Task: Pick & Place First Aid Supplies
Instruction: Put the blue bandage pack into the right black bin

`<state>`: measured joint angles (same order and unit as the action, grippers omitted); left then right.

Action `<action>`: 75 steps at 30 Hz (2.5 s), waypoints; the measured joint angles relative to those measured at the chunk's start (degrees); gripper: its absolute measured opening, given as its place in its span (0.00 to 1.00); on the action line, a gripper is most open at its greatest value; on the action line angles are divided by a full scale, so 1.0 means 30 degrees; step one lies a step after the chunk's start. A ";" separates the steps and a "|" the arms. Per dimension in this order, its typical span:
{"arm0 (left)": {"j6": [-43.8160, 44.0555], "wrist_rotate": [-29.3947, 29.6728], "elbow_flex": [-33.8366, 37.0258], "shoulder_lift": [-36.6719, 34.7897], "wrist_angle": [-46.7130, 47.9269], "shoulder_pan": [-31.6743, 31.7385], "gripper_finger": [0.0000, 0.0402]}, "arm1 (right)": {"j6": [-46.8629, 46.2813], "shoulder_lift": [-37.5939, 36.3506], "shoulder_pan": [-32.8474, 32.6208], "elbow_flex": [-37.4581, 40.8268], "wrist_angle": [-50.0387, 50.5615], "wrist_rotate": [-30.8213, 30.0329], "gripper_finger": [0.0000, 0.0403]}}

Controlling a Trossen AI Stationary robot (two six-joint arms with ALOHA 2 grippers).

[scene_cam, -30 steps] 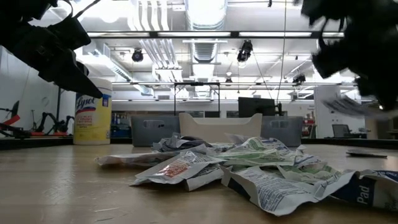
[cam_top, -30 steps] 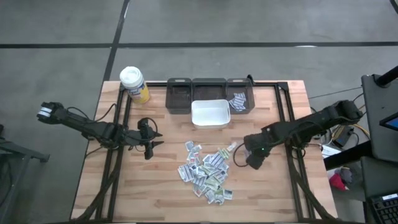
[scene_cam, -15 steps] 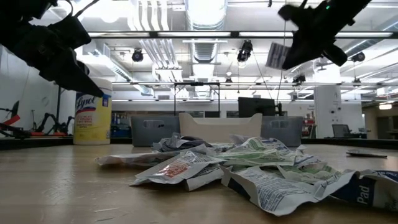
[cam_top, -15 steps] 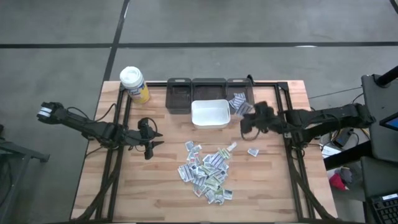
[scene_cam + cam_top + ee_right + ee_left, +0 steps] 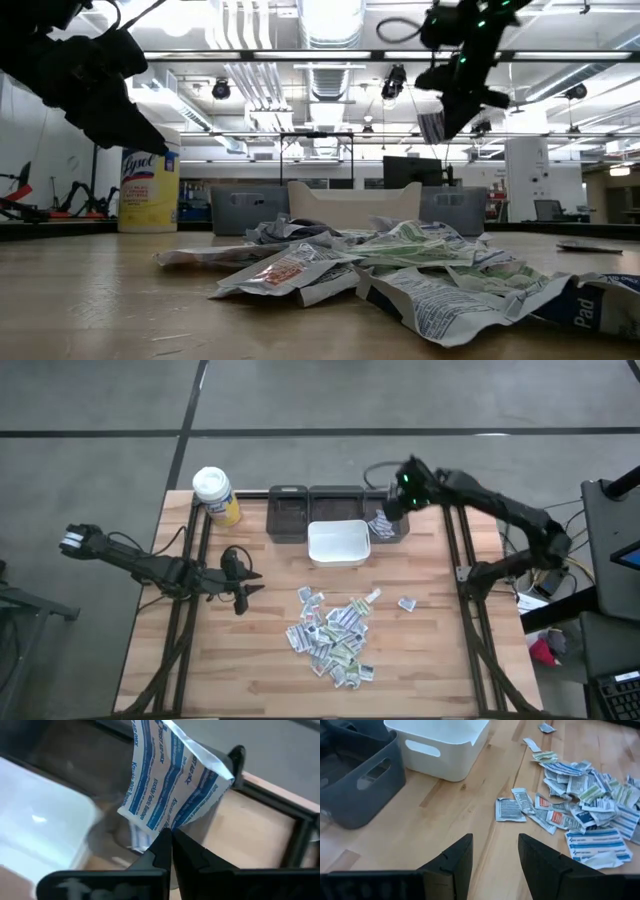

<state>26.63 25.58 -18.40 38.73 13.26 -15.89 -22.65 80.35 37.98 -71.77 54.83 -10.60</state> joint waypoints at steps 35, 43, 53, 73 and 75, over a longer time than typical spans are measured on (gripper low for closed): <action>0.0679 0.1851 -0.0006 0.0005 0.0019 0.0005 0.40 | 0.4264 0.9145 0.1179 -0.5456 0.5158 0.1042 0.06; 0.0679 0.1865 0.0001 0.0003 0.0019 0.0005 0.40 | 0.4781 0.9082 0.1179 -0.5718 0.5673 0.1278 0.17; 0.0642 0.1865 -0.0002 0.0003 0.0026 0.0003 0.40 | 0.3113 0.6249 0.0046 -0.6189 1.1797 0.6687 0.23; 0.0409 0.1872 -0.0003 0.0001 0.0026 0.0005 0.40 | -0.0045 -0.2905 -0.7934 0.1652 0.7820 0.7129 0.21; 0.0409 0.1872 -0.0001 0.0005 0.0019 0.0005 0.40 | -0.0261 -0.3348 -0.8672 0.2701 0.5778 0.7687 0.21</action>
<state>27.86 31.20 -18.40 38.74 13.32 -15.88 -23.43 70.31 11.96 -63.66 72.16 12.46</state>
